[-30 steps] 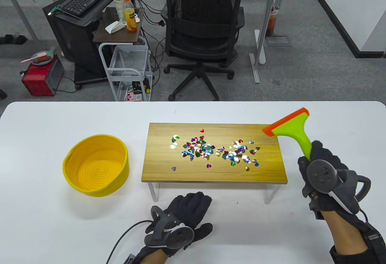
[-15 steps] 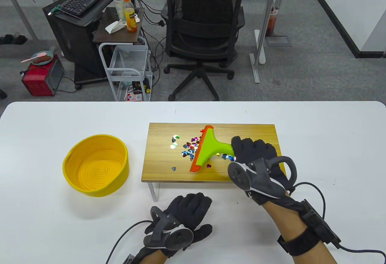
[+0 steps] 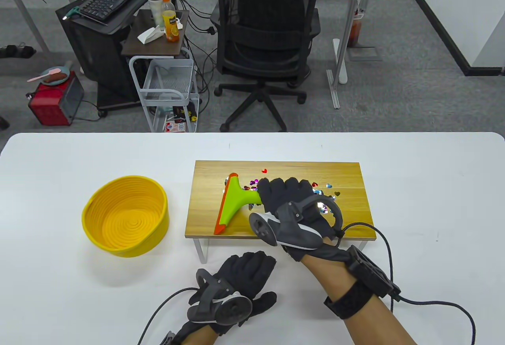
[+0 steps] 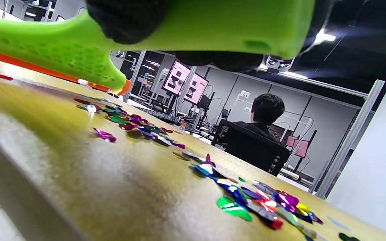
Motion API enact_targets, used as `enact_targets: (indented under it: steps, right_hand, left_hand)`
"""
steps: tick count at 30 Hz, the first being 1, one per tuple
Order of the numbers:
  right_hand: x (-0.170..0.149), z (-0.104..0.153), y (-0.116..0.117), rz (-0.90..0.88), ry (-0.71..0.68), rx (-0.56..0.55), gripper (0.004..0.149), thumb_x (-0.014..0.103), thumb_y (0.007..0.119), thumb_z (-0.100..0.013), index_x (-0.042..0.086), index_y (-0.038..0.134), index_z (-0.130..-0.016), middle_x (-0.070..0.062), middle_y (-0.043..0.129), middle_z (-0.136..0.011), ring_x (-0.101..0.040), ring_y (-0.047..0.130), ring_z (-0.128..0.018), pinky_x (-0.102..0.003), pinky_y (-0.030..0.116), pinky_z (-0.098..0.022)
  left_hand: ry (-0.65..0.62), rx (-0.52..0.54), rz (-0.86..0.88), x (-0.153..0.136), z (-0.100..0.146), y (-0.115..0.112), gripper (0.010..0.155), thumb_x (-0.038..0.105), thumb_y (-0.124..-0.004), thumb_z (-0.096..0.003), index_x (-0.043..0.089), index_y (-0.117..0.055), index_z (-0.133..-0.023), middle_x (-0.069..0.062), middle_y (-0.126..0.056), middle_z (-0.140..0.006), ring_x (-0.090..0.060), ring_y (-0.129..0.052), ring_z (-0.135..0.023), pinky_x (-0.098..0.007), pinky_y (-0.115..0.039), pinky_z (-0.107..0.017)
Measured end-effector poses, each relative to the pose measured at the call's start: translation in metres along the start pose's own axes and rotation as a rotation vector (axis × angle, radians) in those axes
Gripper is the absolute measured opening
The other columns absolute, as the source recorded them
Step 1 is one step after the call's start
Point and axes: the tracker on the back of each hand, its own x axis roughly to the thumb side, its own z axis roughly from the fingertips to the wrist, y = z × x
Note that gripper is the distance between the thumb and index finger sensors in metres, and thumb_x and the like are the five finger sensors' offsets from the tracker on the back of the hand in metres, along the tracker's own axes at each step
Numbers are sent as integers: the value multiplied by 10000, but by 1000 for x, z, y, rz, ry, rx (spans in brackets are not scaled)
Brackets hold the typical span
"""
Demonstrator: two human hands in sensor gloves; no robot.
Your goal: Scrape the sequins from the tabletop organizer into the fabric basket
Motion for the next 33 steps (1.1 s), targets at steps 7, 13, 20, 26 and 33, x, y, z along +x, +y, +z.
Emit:
enact_targets:
  steps: [7,13,20,26,33]
  right_hand:
    - [-13,8,10,9,28,35,635,280,678,-499,144,527,-1100,-155,717,-1023,-464,795,-823,-645,663,-655]
    - [-34,22,14,29,60,49,634,278,678,-498,148,529,-1101,-155,717,-1024,-465,795,-826,-646,663,-656]
    - [-55,39,18,34,88,61,634,279,680,-498,151,531,-1101,-152,715,-1026,-463,795,-830,-646,661,-659]
    - [-70,52,21,38,108,71,633,279,680,-498,152,530,-1100,-151,714,-1027,-463,793,-834,-646,660,-661]
    - [-89,66,26,34,136,76,634,278,681,-498,154,528,-1100,-149,712,-1030,-461,792,-839,-646,656,-665]
  left_hand:
    - [-1,-2,-1,0,0,0,791,718,-670,-415,187,-616,-998,-144,-778,-1015,-386,-891,-822,-630,-774,-556]
    - [0,-3,-3,0,-1,0,791,719,-670,-414,187,-616,-997,-144,-779,-1014,-388,-891,-821,-630,-774,-557]
    - [-1,-10,-4,1,-1,-1,789,718,-669,-415,188,-616,-997,-142,-779,-1014,-386,-891,-822,-630,-774,-558]
    - [-2,-14,-5,1,-1,-1,789,718,-669,-415,188,-616,-997,-142,-779,-1015,-386,-890,-824,-630,-773,-557]
    - [-3,-17,-6,2,-2,-1,790,718,-669,-415,187,-616,-998,-142,-778,-1015,-386,-889,-825,-631,-772,-559]
